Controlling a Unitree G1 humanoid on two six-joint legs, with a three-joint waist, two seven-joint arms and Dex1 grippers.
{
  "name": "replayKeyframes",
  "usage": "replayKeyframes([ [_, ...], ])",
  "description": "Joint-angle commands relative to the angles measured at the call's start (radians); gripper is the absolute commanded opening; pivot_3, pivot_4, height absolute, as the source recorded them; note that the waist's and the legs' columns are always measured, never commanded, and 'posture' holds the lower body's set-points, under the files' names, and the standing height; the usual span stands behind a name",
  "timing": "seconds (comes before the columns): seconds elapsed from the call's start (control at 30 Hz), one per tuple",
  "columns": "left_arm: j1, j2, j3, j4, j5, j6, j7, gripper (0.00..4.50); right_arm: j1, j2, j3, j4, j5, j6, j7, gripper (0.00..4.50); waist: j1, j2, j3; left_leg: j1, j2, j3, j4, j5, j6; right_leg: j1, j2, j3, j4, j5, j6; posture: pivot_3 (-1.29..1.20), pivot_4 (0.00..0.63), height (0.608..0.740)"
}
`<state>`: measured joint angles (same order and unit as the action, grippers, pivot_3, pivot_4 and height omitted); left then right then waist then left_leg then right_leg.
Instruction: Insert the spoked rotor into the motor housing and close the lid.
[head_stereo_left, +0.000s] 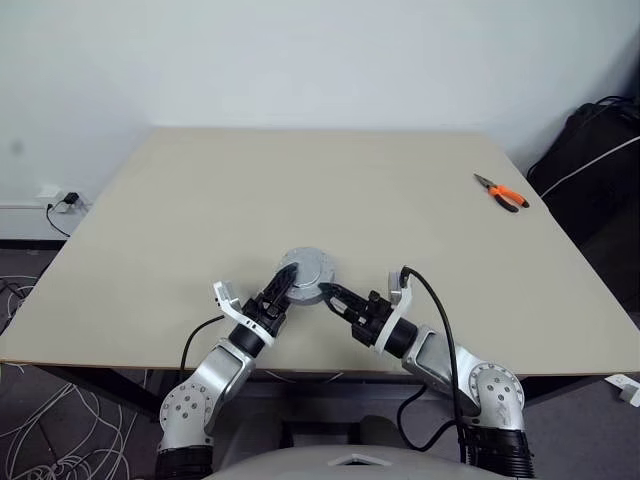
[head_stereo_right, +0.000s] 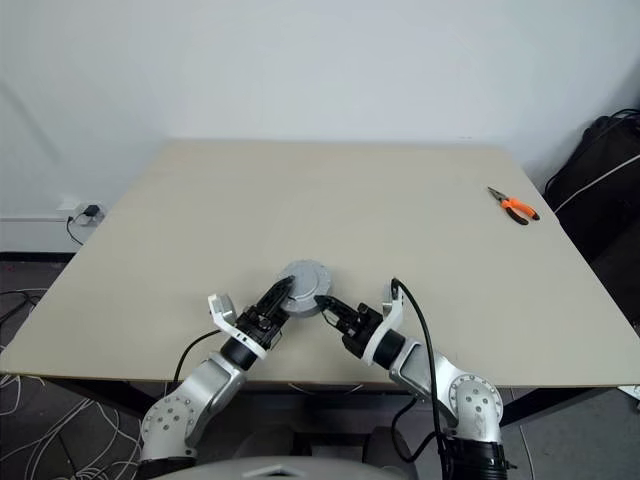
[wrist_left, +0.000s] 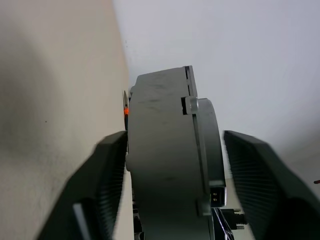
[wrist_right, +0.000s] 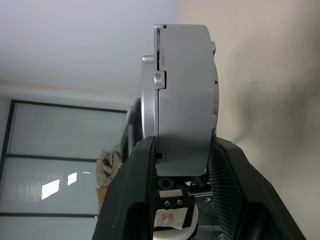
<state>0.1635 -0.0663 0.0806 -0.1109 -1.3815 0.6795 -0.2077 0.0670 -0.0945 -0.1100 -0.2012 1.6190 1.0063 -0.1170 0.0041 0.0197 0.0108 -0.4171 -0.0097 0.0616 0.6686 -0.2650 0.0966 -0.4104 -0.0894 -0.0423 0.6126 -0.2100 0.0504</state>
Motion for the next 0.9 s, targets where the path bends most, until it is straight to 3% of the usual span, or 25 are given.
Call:
replayKeyframes([
  [0.03,0.011,-0.093,-0.018,-0.006,-0.017,-0.009,-0.008,2.17,-0.012,-0.003,0.01,-0.058,0.044,-0.021,0.02,1.21,0.0,0.0,0.0,0.0,0.0,0.0,0.0,0.0,0.0,0.0,0.0,0.0,0.0,0.0,0.0,0.0,0.0,0.74],
  [0.4,0.009,-0.081,-0.033,-0.003,-0.02,-0.02,-0.01,2.17,-0.018,-0.045,0.053,-0.099,-0.052,-0.058,0.079,1.21,0.0,-0.001,0.0,0.0,0.0,0.0,0.0,0.0,0.0,0.001,0.002,0.0,0.0,0.0,0.0,0.0,0.0,0.74],
  [0.43,0.009,-0.081,-0.034,-0.002,-0.019,-0.021,-0.011,2.17,-0.018,-0.044,0.052,-0.097,-0.054,-0.062,0.078,1.99,0.0,-0.001,0.0,0.001,0.0,0.0,0.0,0.0,0.0,0.001,0.002,0.0,0.0,0.0,0.0,0.0,0.0,0.74],
  [0.7,-0.019,-0.09,-0.007,0.008,0.05,-0.1,0.02,2.16,0.003,-0.083,0.018,-0.086,-0.143,-0.101,0.086,4.49,0.001,-0.001,0.0,0.001,0.0,0.0,0.0,0.0,0.0,0.001,0.002,0.0,0.0,0.0,0.0,0.0,0.0,0.74],
  [0.9,-0.123,-0.084,0.067,0.073,0.157,-0.248,0.092,2.14,0.04,-0.205,0.14,-0.17,-0.668,-0.32,0.153,4.5,0.012,-0.002,-0.001,0.001,0.0,0.001,0.002,0.0,0.0,0.001,0.002,0.0,0.0,0.0,0.0,0.0,0.0,0.74],
])
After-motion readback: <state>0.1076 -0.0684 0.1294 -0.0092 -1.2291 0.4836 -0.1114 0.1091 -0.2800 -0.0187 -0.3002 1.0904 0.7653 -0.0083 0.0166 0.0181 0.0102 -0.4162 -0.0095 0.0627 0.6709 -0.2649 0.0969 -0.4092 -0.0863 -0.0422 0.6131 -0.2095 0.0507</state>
